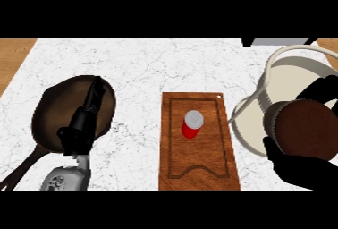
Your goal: Pick the cupcake from the cutting board and place it in the tiered basket
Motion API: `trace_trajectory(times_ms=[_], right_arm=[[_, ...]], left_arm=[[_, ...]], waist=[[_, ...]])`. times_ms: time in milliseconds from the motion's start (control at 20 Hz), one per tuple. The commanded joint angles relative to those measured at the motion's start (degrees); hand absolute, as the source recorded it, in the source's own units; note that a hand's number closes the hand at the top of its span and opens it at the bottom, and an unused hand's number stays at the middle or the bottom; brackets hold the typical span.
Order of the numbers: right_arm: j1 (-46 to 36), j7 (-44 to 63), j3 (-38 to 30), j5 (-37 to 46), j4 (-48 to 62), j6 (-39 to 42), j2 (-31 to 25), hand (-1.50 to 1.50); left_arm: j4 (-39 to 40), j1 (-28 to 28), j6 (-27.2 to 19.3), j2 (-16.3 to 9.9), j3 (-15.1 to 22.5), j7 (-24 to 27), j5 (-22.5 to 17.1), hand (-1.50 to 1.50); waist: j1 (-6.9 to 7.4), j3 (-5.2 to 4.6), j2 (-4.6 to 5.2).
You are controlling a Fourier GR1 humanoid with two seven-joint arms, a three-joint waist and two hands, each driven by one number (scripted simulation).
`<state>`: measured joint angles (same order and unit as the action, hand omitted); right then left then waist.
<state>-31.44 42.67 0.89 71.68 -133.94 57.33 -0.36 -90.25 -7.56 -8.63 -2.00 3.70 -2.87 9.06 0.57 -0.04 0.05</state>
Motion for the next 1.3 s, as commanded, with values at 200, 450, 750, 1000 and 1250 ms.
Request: trace_trajectory(times_ms=[200, 450, 750, 1000, 1250], right_arm=[[-9.2, -5.8, -12.7, -7.9, 12.2, 0.6, -8.8, 1.5], [-7.3, -4.1, -18.8, -9.4, 17.2, -4.6, -4.7, 1.5], [-6.7, -6.4, -26.2, -16.4, 21.2, -10.7, -1.6, -1.5], [-11.5, -3.5, -35.1, -23.3, 17.1, -12.5, -0.1, -1.5], [-13.4, 0.4, -44.6, -27.2, 16.4, -14.2, -6.7, -1.5]], left_arm=[[2.3, -1.3, -1.9, 1.2, 0.4, 1.6, 2.2, 0.0], [0.9, 0.2, -1.1, 1.9, 1.8, 0.4, 0.6, 0.0], [0.2, -0.4, -1.0, 1.3, 0.7, -0.4, 1.1, 0.0], [-0.1, -1.1, 0.1, -0.9, -1.4, -0.7, 0.3, 0.0], [-1.0, 2.0, 0.0, -0.1, -0.6, 0.5, 0.1, 0.0]], waist=[[-0.54, 0.02, -0.04], [-0.44, 0.04, 0.06], [-0.37, 0.06, 0.03], [-0.87, 0.05, -0.19], [-1.09, 0.05, -0.37]])
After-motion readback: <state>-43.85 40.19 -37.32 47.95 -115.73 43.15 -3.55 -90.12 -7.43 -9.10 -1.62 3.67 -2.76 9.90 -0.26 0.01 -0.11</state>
